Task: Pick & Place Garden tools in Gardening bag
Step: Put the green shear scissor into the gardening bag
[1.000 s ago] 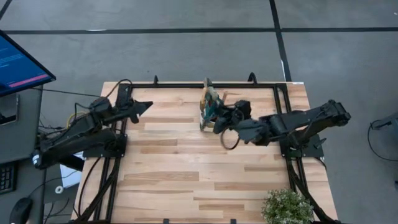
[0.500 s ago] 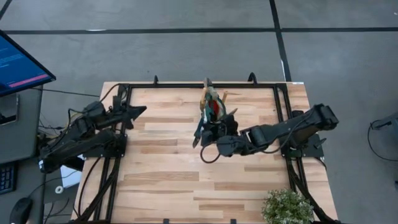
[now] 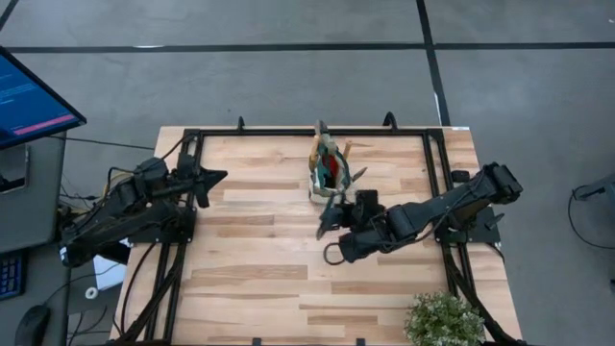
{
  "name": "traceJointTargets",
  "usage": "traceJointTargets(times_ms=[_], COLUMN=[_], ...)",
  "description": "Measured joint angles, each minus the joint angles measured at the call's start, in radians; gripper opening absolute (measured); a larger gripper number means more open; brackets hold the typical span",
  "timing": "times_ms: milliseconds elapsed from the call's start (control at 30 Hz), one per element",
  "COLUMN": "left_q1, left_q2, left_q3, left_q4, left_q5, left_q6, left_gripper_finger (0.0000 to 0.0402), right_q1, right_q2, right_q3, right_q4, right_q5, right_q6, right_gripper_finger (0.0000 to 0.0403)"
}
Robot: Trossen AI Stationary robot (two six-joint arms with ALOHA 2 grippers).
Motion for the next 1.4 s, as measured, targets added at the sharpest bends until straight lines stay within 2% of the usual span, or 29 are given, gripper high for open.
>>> traceJointTargets(times_ms=[167, 333, 700, 833, 933, 967, 1200, 1400], left_q1=[0.000, 0.000, 0.000, 0.000, 0.000, 0.000, 0.000, 0.000], left_q2=[0.000, 0.000, 0.000, 0.001, 0.007, 0.011, 0.044, 0.070], left_q3=[0.000, 0.000, 0.000, 0.001, 0.002, 0.002, 0.002, 0.002], left_q4=[0.000, 0.000, 0.000, 0.000, 0.000, -0.001, 0.000, 0.000], left_q5=[0.000, 0.000, 0.000, 0.000, -0.001, -0.001, -0.001, 0.003], left_q6=[0.002, 0.003, 0.002, 0.002, 0.002, 0.002, -0.001, -0.002], left_gripper_finger=[0.0005, 0.0008, 0.0007, 0.0004, 0.0006, 0.0007, 0.0005, 0.0006], right_q1=[0.016, -0.016, -0.152, -0.188, -0.196, -0.196, -0.203, -0.224], right_q2=[0.000, 0.000, 0.018, 0.058, 0.093, 0.104, 0.222, 0.310], right_q3=[0.000, 0.000, -0.002, -0.003, 0.010, 0.015, 0.164, 0.313], right_q4=[-0.260, -0.363, -0.260, -0.203, -0.142, -0.166, -0.208, -0.353], right_q5=[-0.051, -0.053, 0.042, 0.069, 0.127, 0.136, 0.245, 0.289], right_q6=[0.257, 0.313, 0.066, -0.011, -0.048, -0.055, -0.169, -0.236], right_gripper_finger=[0.0050, 0.0050, 0.0050, 0.0050, 0.0050, 0.0050, 0.0050, 0.0050])
